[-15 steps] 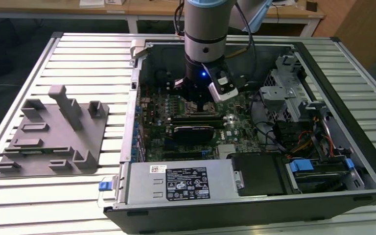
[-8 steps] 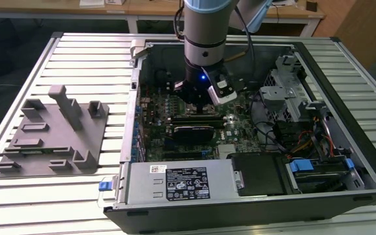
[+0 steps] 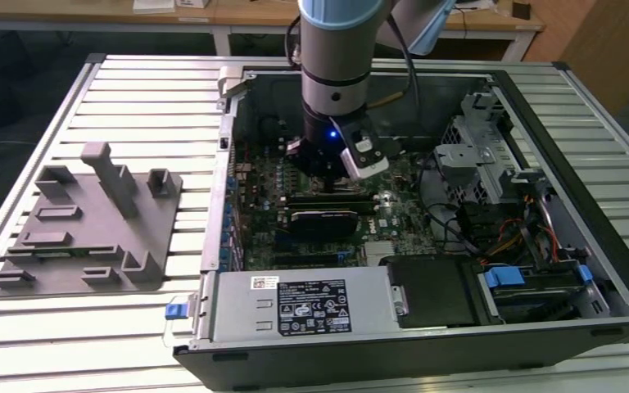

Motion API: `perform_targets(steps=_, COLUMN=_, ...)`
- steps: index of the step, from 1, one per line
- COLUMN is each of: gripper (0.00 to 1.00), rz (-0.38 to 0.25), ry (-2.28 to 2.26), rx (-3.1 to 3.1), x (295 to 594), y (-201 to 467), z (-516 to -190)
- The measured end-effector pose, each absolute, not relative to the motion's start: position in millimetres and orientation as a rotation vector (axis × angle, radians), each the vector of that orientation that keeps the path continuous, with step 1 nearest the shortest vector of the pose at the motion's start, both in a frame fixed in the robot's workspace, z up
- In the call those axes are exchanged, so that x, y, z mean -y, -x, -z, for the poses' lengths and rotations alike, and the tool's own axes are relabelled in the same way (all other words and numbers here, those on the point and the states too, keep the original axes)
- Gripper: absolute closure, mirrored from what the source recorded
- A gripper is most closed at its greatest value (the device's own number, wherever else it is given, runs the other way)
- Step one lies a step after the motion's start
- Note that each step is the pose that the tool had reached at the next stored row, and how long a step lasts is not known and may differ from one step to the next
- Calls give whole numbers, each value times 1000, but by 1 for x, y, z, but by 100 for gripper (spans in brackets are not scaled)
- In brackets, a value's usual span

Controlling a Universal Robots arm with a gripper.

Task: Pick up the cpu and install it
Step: 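Install the second cpu locking lever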

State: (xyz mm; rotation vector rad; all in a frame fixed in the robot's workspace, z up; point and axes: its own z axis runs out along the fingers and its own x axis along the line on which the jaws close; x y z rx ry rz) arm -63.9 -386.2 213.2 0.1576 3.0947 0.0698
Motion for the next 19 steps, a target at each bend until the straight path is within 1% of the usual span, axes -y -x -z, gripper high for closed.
perform_targets(steps=9, gripper=89, rz=-109, ry=-157, rx=-3095, x=395, y=70, z=-213)
perform_targets(steps=15, gripper=89, rz=-157, ry=-148, rx=-3095, x=400, y=74, z=-211)
perform_targets(steps=19, gripper=89, rz=-163, ry=-142, rx=-3095, x=401, y=75, z=-209)
